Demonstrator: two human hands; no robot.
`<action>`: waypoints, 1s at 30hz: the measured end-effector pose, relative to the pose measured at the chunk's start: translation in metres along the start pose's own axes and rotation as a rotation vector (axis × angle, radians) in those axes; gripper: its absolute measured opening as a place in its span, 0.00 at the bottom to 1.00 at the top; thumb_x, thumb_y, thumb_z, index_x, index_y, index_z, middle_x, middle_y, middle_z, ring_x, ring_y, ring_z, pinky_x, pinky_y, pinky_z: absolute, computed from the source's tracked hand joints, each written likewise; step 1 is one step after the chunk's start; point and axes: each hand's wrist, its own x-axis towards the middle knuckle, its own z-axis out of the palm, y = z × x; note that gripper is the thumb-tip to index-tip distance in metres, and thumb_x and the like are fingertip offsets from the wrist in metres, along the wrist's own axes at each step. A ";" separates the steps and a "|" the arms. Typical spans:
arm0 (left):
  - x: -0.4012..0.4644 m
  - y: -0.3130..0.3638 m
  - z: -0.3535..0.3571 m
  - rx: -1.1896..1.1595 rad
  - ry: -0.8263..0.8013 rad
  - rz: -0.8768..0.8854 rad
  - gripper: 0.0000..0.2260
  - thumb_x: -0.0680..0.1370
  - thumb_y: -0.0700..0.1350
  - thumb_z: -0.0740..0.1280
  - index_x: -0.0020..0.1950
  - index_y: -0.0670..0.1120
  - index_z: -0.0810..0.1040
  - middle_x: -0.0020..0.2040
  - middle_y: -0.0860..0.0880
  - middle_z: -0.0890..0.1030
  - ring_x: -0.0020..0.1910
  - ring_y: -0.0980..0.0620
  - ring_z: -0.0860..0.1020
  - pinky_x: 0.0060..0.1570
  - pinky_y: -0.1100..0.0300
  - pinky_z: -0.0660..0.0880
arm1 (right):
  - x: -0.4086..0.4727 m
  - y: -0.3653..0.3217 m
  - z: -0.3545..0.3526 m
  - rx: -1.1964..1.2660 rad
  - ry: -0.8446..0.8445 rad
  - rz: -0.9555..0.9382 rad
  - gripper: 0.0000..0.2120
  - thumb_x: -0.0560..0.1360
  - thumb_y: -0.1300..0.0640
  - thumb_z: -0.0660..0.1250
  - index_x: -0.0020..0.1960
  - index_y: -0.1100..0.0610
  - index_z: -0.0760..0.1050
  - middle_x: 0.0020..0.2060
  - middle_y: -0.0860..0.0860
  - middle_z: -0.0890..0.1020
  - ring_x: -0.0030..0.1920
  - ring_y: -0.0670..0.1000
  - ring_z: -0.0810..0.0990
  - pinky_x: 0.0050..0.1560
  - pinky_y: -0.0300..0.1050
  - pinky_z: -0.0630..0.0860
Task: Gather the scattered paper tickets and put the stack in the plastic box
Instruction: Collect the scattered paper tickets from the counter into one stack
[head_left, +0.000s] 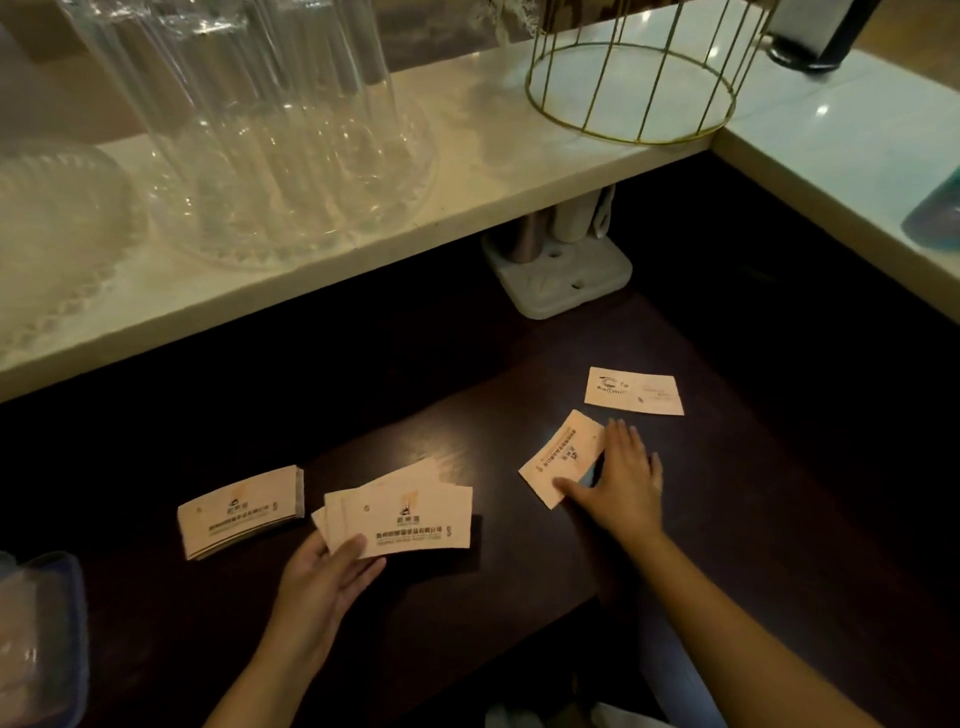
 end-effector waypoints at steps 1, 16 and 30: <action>0.001 -0.001 0.000 0.005 0.004 0.000 0.09 0.75 0.38 0.64 0.52 0.50 0.76 0.52 0.44 0.82 0.50 0.49 0.81 0.46 0.55 0.77 | 0.000 -0.003 0.004 -0.003 0.013 0.006 0.49 0.63 0.37 0.71 0.73 0.57 0.52 0.74 0.54 0.60 0.74 0.54 0.52 0.71 0.62 0.49; 0.001 0.006 0.017 -0.075 0.095 0.027 0.12 0.76 0.35 0.61 0.57 0.46 0.73 0.51 0.44 0.80 0.51 0.48 0.79 0.48 0.54 0.74 | -0.013 -0.034 -0.023 1.195 -0.030 0.324 0.24 0.70 0.71 0.68 0.62 0.57 0.67 0.54 0.60 0.80 0.46 0.49 0.81 0.44 0.41 0.80; -0.019 0.016 0.043 0.052 -0.075 0.141 0.10 0.75 0.38 0.64 0.53 0.51 0.76 0.48 0.48 0.84 0.49 0.52 0.82 0.40 0.63 0.80 | -0.042 -0.119 -0.057 0.397 -0.178 -0.654 0.11 0.70 0.61 0.69 0.52 0.55 0.77 0.44 0.52 0.81 0.44 0.48 0.77 0.45 0.48 0.77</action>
